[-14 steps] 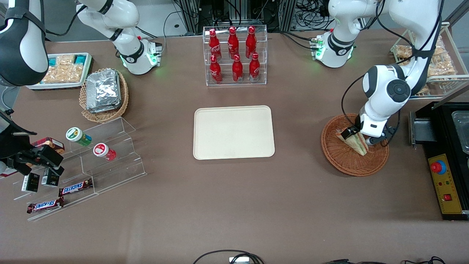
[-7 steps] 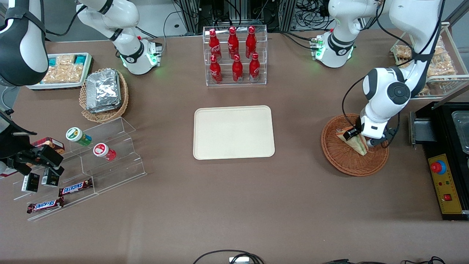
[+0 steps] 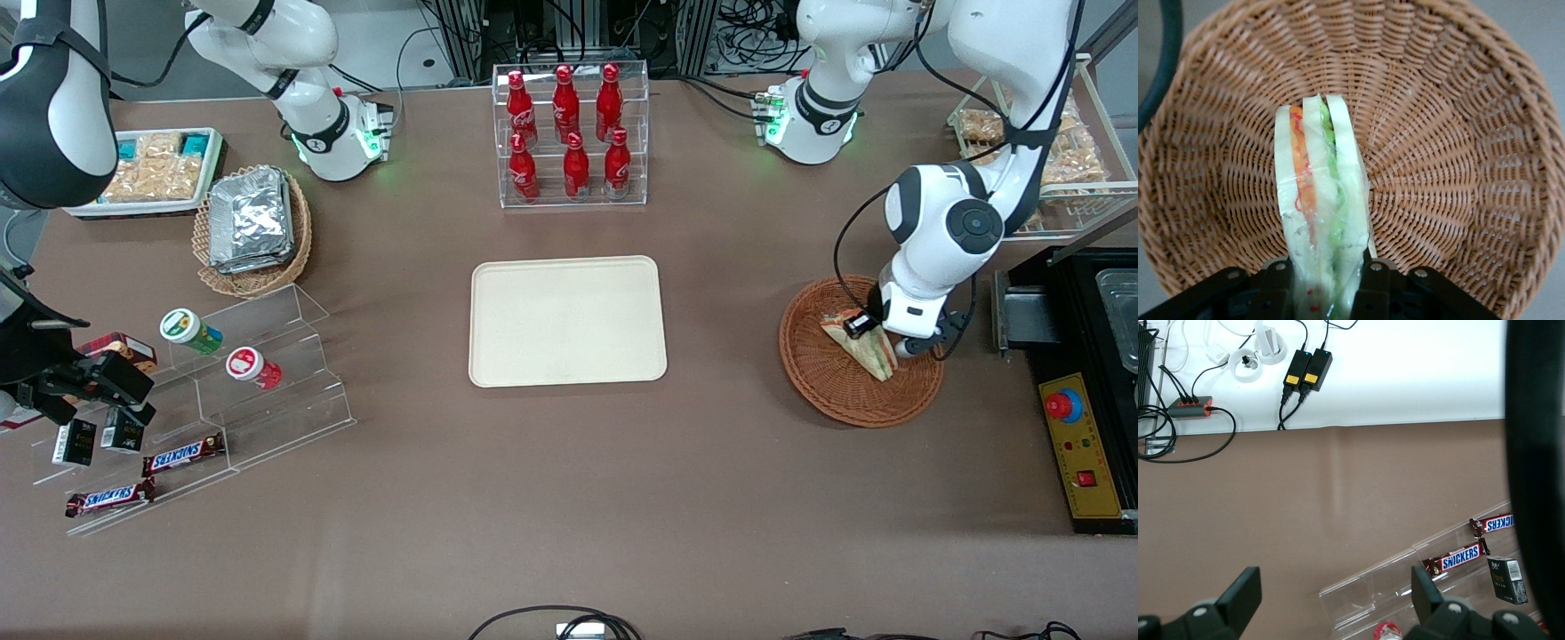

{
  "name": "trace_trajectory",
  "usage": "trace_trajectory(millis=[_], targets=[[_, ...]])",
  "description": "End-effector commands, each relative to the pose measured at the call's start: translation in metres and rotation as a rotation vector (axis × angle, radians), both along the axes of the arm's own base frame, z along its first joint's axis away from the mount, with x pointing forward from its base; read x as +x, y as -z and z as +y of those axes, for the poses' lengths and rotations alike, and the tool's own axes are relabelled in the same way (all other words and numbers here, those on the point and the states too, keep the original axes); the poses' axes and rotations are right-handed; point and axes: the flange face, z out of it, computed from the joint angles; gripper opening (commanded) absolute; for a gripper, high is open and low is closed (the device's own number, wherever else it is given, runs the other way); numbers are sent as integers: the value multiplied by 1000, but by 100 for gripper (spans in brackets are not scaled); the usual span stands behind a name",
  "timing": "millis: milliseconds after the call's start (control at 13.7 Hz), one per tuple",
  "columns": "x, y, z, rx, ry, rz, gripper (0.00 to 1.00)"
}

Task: Place sandwich from basket to tray
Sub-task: 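Lower the open left gripper around the wrapped sandwich and close it, then lift the sandwich out of the basket with the left gripper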

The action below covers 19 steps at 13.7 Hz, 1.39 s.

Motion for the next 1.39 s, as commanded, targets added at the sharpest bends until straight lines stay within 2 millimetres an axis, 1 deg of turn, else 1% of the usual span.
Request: trace_trajectory(millis=[0,73,146,220,293,439,585,732,878,951,1024,1098,1244,1317], targets=[[24,-58,-3,49,29,42,0],[37,-80,-9,56,39,64,0],[49,-102,-20,61,56,84,0],[60,-123,-35,64,79,88,0],[67,-138,-51,62,99,86,0],[74,-161,-83,55,141,58,0],[72,-175,-116,50,209,41,0],[64,-184,-159,44,288,22,0],[49,-186,-211,58,400,7,0],[41,-180,-234,70,453,11,0],[34,-178,-258,70,495,6,0],[29,-173,-278,61,531,14,0],[18,-166,-314,45,589,20,0],[11,-162,-329,41,613,27,0]])
